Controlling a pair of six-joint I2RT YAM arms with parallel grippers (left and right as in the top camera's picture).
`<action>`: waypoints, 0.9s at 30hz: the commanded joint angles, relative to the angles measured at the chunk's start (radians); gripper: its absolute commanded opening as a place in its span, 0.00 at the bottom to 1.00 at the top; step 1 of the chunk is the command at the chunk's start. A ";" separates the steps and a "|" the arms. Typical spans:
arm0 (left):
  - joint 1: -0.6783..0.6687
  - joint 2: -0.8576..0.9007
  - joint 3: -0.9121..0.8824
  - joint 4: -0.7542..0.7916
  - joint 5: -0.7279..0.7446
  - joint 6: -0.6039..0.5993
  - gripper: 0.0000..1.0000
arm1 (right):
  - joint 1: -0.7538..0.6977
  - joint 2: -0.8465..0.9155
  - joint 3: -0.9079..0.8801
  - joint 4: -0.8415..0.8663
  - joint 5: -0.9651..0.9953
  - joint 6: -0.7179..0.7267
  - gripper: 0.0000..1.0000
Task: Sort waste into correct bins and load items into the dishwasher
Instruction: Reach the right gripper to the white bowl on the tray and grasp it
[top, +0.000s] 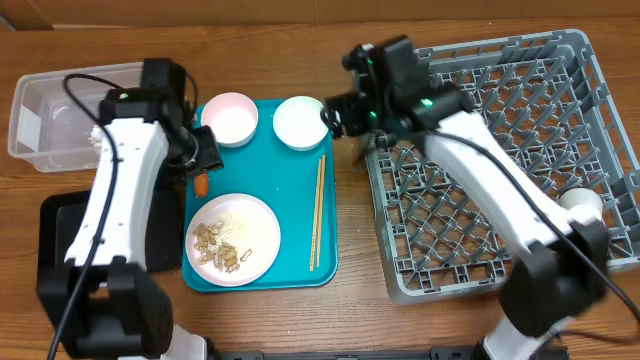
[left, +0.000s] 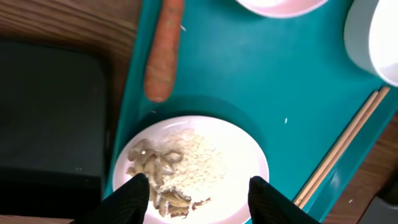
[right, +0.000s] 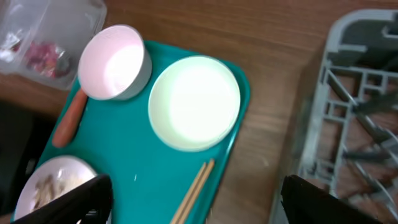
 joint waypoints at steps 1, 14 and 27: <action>0.009 -0.051 0.016 -0.002 -0.028 -0.012 0.54 | 0.018 0.097 0.047 0.025 0.034 0.050 0.87; 0.008 -0.049 0.015 -0.002 -0.028 -0.012 0.55 | 0.055 0.275 0.047 0.161 0.141 0.060 0.79; 0.008 -0.049 0.015 -0.002 -0.028 -0.008 0.56 | 0.087 0.373 0.046 0.200 0.155 0.085 0.47</action>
